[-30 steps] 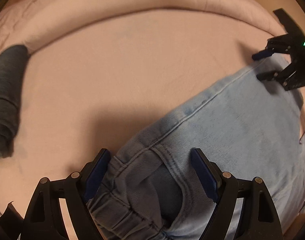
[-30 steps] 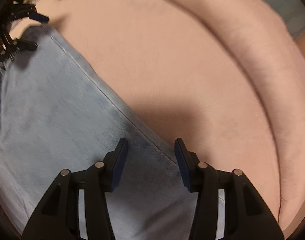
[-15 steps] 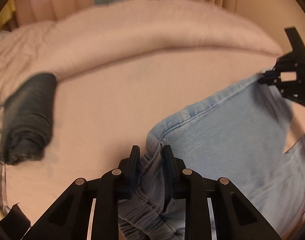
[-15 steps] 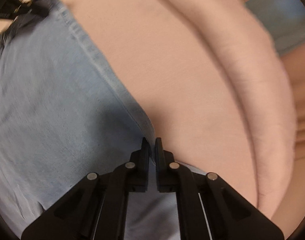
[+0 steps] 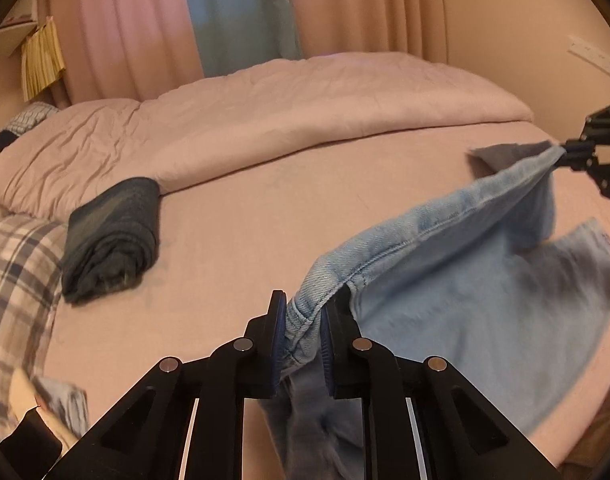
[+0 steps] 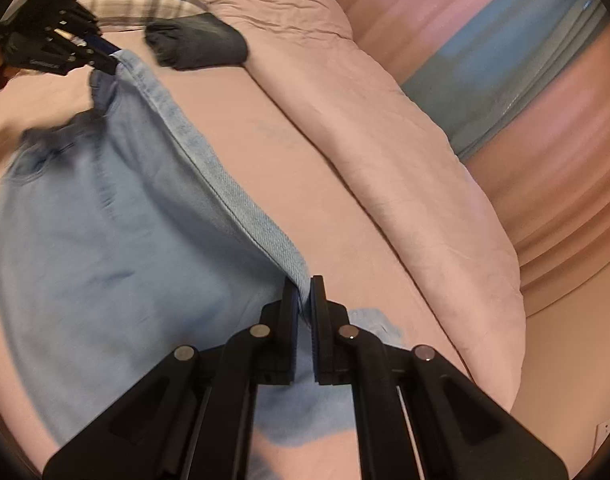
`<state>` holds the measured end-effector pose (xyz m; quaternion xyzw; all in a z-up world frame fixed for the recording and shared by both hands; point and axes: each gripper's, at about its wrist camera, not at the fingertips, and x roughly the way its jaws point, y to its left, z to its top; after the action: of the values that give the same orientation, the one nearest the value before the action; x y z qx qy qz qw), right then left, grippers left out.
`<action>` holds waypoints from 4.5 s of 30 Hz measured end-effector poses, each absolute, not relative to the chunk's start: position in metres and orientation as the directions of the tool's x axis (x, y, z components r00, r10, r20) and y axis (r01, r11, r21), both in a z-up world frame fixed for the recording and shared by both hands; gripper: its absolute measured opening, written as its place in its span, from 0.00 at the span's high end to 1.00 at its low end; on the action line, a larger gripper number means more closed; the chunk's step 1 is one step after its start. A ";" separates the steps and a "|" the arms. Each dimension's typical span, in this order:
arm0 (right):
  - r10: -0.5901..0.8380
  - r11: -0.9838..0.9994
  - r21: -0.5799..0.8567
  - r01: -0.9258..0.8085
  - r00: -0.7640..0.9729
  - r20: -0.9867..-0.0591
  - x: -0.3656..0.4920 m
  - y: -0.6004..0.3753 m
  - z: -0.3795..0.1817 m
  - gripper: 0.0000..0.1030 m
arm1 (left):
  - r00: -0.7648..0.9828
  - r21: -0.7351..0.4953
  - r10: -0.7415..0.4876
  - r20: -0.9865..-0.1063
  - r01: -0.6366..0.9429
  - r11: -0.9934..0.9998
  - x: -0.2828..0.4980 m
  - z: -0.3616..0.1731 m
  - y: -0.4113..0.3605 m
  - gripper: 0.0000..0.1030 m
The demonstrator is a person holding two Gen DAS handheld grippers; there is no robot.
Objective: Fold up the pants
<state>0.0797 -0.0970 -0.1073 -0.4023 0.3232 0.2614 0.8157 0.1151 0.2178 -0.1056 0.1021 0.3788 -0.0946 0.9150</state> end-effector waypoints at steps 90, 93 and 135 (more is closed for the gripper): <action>0.348 0.725 0.607 0.326 0.588 -0.730 0.000 -0.328 -0.228 0.78 | 0.467 -0.158 -0.302 -0.831 0.322 0.933 0.083 -0.199 0.074 0.23; 0.324 0.690 0.625 0.365 0.616 -0.718 -0.004 -0.344 -0.229 0.64 | 0.477 -0.170 -0.351 -0.806 0.382 0.909 0.095 -0.188 0.051 0.23; -0.103 0.838 0.286 0.465 0.649 -0.753 -0.053 -0.413 -0.172 0.60 | 0.522 -0.083 -0.291 -0.802 0.386 0.919 0.171 -0.162 0.074 0.42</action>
<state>-0.0527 -0.4133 -0.1722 0.2344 0.3861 -0.1617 0.8774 0.1711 0.0743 -0.1620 0.0528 0.4486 -0.1945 0.8707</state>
